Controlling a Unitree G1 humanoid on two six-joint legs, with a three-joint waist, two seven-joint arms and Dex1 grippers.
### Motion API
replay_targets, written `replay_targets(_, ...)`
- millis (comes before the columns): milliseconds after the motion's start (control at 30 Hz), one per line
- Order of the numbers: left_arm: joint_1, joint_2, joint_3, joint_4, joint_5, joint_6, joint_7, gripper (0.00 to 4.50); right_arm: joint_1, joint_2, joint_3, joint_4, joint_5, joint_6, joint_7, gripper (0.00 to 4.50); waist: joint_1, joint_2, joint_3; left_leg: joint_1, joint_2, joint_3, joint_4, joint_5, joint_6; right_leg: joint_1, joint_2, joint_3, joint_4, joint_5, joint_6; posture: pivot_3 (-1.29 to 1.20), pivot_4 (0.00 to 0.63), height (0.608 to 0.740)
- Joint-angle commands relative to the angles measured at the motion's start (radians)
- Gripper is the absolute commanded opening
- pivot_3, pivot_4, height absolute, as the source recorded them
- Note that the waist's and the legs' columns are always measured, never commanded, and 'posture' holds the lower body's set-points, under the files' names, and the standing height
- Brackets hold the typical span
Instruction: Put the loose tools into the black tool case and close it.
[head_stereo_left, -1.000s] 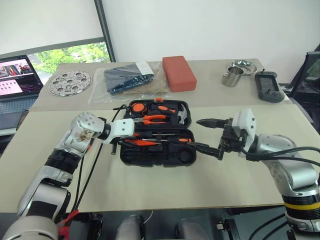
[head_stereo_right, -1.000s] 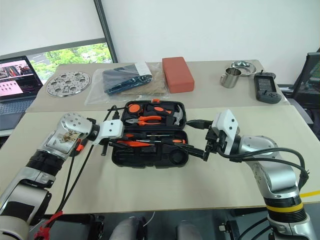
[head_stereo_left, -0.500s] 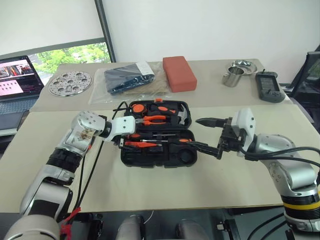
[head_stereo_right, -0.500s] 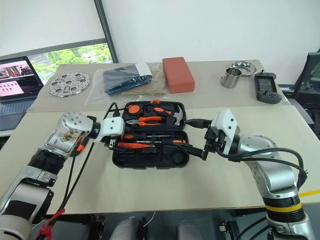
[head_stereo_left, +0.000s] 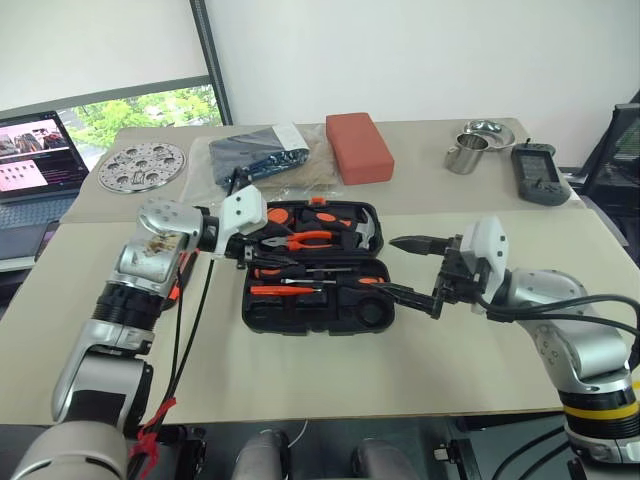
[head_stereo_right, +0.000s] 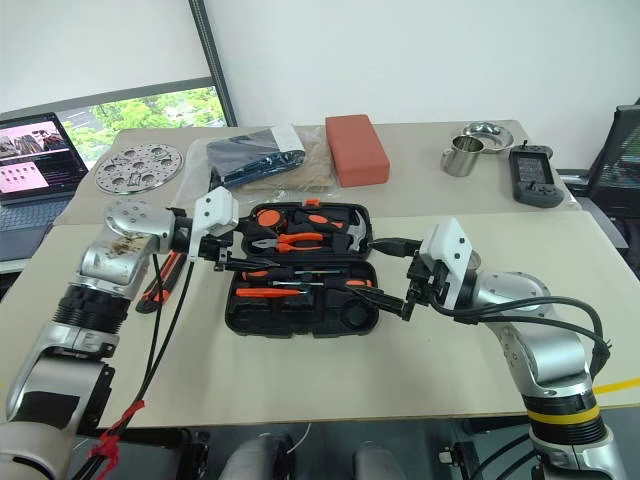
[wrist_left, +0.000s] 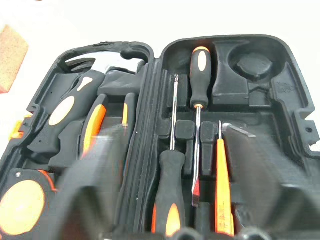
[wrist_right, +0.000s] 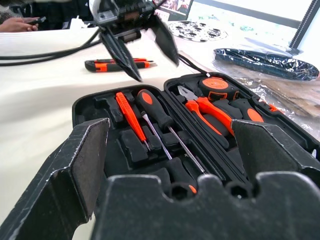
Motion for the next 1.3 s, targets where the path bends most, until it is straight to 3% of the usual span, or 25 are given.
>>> replay_targets(33,0.043,-0.015,0.005,0.015,-0.022,-0.053,-0.02,1.43,-0.013,0.002,-0.008,-0.02,-0.003,-0.027,-0.004,4.5,-0.001,0.0,0.0,0.0,0.0,0.0,0.0,0.0,0.0,0.0,0.0,0.0,0.0,0.0,0.0,0.0,0.15,0.74)
replay_targets(100,0.073,-0.03,0.014,0.009,-0.061,-0.036,-0.05,0.57,-0.012,0.002,-0.009,-0.021,-0.004,-0.027,-0.004,4.5,-0.001,0.0,0.0,0.0,0.0,0.0,0.0,0.001,-0.001,0.0,0.0,0.0,0.001,0.0,0.0,0.0,0.15,0.74)
replay_targets(167,0.09,-0.035,0.013,0.032,-0.058,-0.055,-0.056,0.04,-0.008,0.003,-0.009,-0.021,-0.005,-0.028,-0.006,4.5,0.0,0.0,0.0,0.0,0.0,0.0,0.0,0.001,-0.002,0.0,0.0,0.0,0.001,0.0,0.0,0.0,0.15,0.74)
replay_targets(833,0.071,-0.077,0.013,0.327,0.019,-0.307,-0.023,0.04,-0.003,0.005,-0.012,-0.046,-0.002,-0.009,-0.02,4.5,0.001,0.0,0.0,0.0,0.0,-0.001,0.0,0.0,0.0,0.0,0.0,0.0,0.001,0.0,0.0,0.0,0.15,0.74)
replay_targets(1300,0.094,-0.124,0.012,0.4,0.042,-0.391,0.028,0.04,-0.002,0.0,-0.016,-0.063,0.005,0.003,-0.027,4.5,0.0,0.001,-0.001,0.001,0.0,-0.001,0.0,0.0,0.0,0.001,0.0,0.0,0.002,0.0,0.0,0.0,0.15,0.74)
